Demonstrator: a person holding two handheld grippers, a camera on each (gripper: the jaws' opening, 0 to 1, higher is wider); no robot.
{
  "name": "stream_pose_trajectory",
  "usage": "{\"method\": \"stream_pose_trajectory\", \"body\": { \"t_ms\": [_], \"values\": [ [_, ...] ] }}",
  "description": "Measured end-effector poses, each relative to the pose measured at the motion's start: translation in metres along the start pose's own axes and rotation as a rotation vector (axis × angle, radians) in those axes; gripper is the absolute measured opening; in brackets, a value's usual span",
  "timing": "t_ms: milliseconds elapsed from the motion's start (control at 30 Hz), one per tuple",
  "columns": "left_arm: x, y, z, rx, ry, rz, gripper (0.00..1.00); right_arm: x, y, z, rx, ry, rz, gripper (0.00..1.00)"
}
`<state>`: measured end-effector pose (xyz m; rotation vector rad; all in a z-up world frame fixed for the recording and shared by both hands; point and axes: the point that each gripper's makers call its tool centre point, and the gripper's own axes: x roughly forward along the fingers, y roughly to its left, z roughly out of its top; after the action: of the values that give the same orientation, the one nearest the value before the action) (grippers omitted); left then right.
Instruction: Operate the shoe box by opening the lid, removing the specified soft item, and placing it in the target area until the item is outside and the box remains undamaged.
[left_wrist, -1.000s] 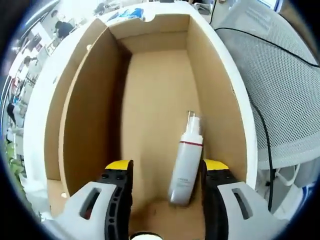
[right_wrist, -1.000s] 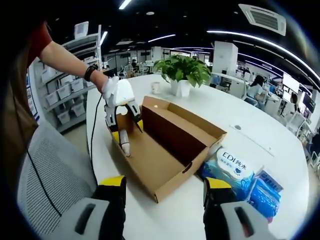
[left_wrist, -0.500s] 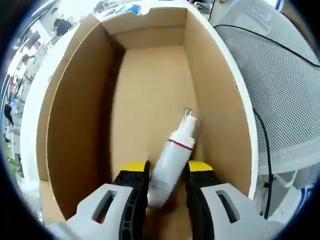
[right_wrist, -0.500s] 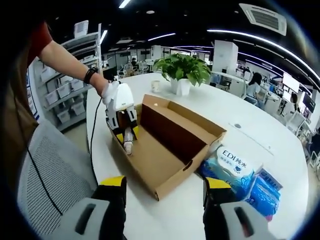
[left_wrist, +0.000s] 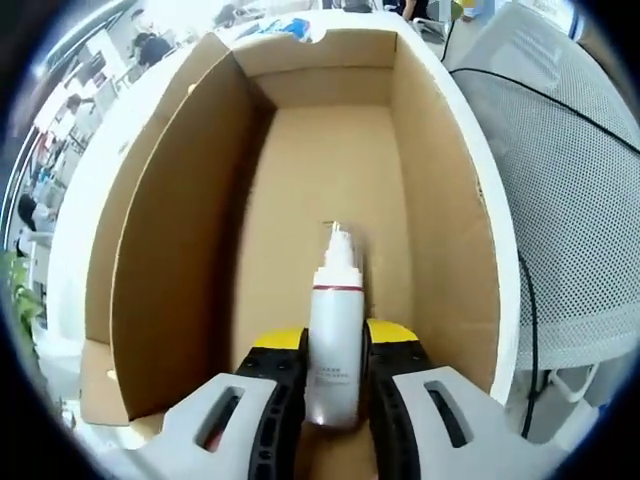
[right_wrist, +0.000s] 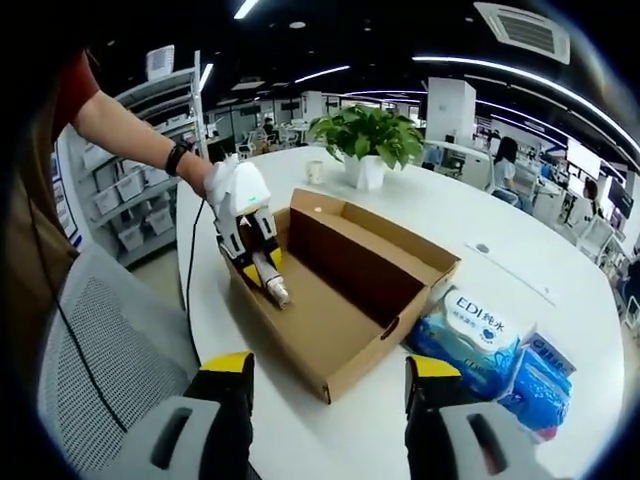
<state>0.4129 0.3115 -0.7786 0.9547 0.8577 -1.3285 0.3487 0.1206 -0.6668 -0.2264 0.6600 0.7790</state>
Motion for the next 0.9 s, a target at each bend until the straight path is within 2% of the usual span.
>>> {"method": "stream_pose_trajectory", "body": {
  "t_ms": [233,633,733,833,900],
  "values": [
    [-0.011,0.002,0.009,-0.003,-0.026,0.025,0.19,0.008,0.005,0.007,0.015,-0.011,0.024,0.58],
    [-0.031,0.004,0.036,0.037,-0.09,0.074,0.19,0.028,0.012,0.026,0.047,-0.034,0.084,0.57],
    [-0.036,0.006,0.044,0.04,-0.107,0.082,0.19,0.033,0.014,0.029,0.083,-0.041,0.103,0.56],
    [-0.041,0.006,0.054,0.052,-0.128,0.091,0.19,0.037,0.018,0.036,0.169,-0.065,0.142,0.54],
    [-0.044,0.007,0.06,0.064,-0.136,0.101,0.19,0.039,0.017,0.038,0.19,-0.071,0.144,0.54]
  ]
}}
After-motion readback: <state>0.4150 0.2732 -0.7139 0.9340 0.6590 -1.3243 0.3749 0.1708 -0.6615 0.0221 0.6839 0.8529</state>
